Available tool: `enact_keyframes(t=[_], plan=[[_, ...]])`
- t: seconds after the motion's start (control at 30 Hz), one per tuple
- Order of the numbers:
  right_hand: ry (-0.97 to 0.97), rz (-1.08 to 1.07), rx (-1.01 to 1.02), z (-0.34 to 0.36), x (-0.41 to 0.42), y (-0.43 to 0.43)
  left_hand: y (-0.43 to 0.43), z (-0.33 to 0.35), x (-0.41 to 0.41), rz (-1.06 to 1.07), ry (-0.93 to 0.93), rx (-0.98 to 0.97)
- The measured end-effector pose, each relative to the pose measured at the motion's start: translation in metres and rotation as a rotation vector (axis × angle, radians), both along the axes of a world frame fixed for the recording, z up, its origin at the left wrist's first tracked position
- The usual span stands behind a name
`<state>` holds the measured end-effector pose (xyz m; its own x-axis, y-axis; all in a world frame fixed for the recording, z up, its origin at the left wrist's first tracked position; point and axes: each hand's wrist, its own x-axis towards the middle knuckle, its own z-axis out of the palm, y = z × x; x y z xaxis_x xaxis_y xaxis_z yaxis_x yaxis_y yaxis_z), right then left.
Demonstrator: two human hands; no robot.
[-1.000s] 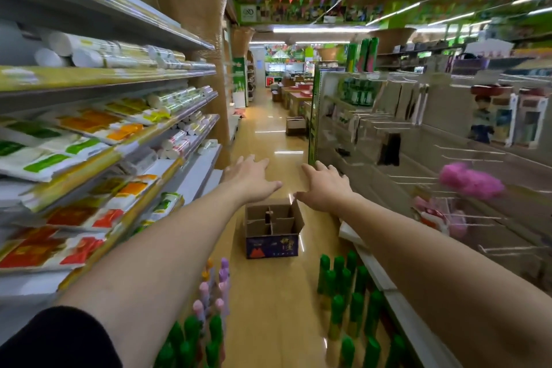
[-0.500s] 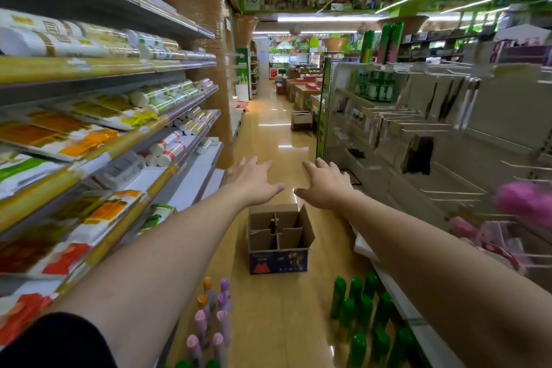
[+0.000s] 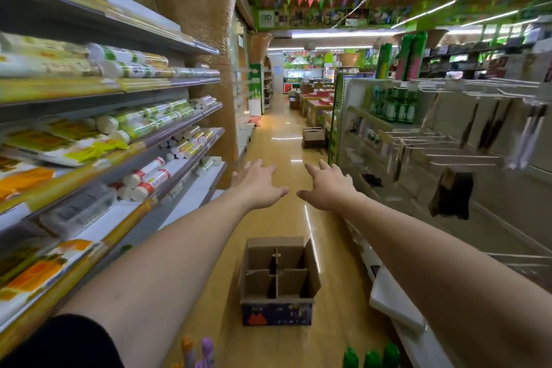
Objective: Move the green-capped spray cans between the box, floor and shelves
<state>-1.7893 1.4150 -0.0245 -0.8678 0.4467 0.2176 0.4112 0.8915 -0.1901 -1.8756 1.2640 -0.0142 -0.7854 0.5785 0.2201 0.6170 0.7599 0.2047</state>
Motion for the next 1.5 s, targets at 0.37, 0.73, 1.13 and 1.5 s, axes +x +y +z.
enact_keyframes(t=[0.37,0.73,1.13,1.5], plan=[[-0.028,-0.104,-0.082,-0.024,-0.039,0.110,0.128,-0.018,-0.059,-0.134,-0.040,-0.060],[-0.060,-0.482,-0.245,-0.101,-0.012,0.236,0.310,-0.090,-0.072,-0.537,-0.060,-0.194],[-0.094,-1.026,-0.459,-0.200,0.083,0.282,0.446,-0.187,0.006,-1.079,-0.112,-0.389],[-0.173,-1.327,-0.733,-0.331,0.158,0.209,0.441,-0.321,0.074,-1.303,-0.212,-0.639]])
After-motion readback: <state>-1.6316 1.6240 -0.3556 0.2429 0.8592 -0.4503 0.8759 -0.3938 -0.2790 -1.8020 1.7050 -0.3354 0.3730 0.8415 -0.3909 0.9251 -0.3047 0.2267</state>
